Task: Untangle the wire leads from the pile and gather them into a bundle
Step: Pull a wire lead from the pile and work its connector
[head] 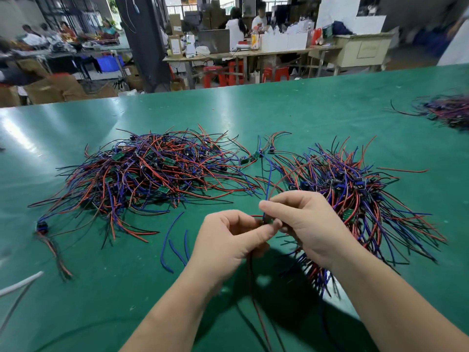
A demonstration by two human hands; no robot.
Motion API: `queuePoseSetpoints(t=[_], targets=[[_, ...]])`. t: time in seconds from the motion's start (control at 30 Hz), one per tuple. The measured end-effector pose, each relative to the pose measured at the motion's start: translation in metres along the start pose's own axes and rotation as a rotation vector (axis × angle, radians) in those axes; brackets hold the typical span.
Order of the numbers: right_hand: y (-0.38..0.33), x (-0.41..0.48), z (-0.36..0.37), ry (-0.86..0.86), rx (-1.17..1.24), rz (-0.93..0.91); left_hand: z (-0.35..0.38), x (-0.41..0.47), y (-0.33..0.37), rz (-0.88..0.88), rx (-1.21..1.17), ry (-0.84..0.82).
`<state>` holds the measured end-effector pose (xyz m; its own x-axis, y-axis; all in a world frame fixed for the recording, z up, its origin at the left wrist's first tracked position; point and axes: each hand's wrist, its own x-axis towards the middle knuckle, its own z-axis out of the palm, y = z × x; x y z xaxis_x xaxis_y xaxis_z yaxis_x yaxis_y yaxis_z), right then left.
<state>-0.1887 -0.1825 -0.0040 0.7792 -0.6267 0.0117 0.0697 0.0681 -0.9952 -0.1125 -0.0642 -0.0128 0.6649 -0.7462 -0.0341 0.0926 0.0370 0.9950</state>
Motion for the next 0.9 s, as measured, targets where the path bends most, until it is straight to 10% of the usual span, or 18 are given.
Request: queuePoseSetpoints(t=[0.4, 0.57, 0.7, 0.9], targets=[[-0.027, 0.01, -0.032, 0.379, 0.345, -0.031, -0.022, -0.006, 0.007, -0.276, 0.214, -0.499], [-0.029, 0.01, -0.033, 0.449, 0.458, -0.126, -0.039, 0.003, 0.018, -0.185, 0.11, -0.207], [-0.016, 0.003, -0.019, 0.137, 0.094, -0.174, -0.037, 0.016, 0.012, -0.174, -0.245, 0.156], [0.007, -0.009, 0.007, -0.2, -0.537, -0.426, -0.02, 0.01, 0.0, -0.197, -0.208, -0.057]])
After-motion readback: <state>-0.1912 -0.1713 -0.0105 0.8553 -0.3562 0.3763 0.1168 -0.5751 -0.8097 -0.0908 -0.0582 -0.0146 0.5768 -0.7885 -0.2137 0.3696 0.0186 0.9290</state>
